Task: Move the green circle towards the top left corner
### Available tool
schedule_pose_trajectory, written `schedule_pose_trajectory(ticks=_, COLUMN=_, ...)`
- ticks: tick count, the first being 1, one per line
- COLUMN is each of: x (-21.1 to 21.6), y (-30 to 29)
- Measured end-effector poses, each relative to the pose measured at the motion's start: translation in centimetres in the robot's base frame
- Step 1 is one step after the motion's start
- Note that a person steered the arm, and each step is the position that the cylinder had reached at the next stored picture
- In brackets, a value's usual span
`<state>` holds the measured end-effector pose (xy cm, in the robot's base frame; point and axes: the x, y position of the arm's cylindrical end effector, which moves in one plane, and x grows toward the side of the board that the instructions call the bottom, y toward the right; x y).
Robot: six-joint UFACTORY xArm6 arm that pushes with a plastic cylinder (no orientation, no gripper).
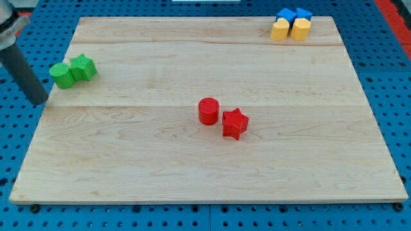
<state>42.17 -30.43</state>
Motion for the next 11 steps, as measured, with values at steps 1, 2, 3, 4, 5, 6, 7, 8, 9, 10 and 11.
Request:
schedule_pose_trajectory(ticks=1, x=-2.7, y=1.0)
schedule_pose_trajectory(ticks=2, x=-3.8, y=1.4)
schedule_pose_trajectory(ticks=3, x=-4.4, y=2.2)
schedule_pose_trajectory(ticks=4, x=-2.9, y=4.0)
schedule_pose_trajectory(ticks=5, x=-2.9, y=4.8)
schedule_pose_trajectory(ticks=6, x=-4.6, y=3.3)
schedule_pose_trajectory(ticks=7, x=-8.1, y=3.2)
schedule_pose_trajectory(ticks=8, x=-11.5, y=3.2)
schedule_pose_trajectory(ticks=9, x=-14.0, y=3.2)
schedule_pose_trajectory(ticks=10, x=-12.9, y=3.4)
schedule_pose_trajectory(ticks=11, x=-10.9, y=4.8)
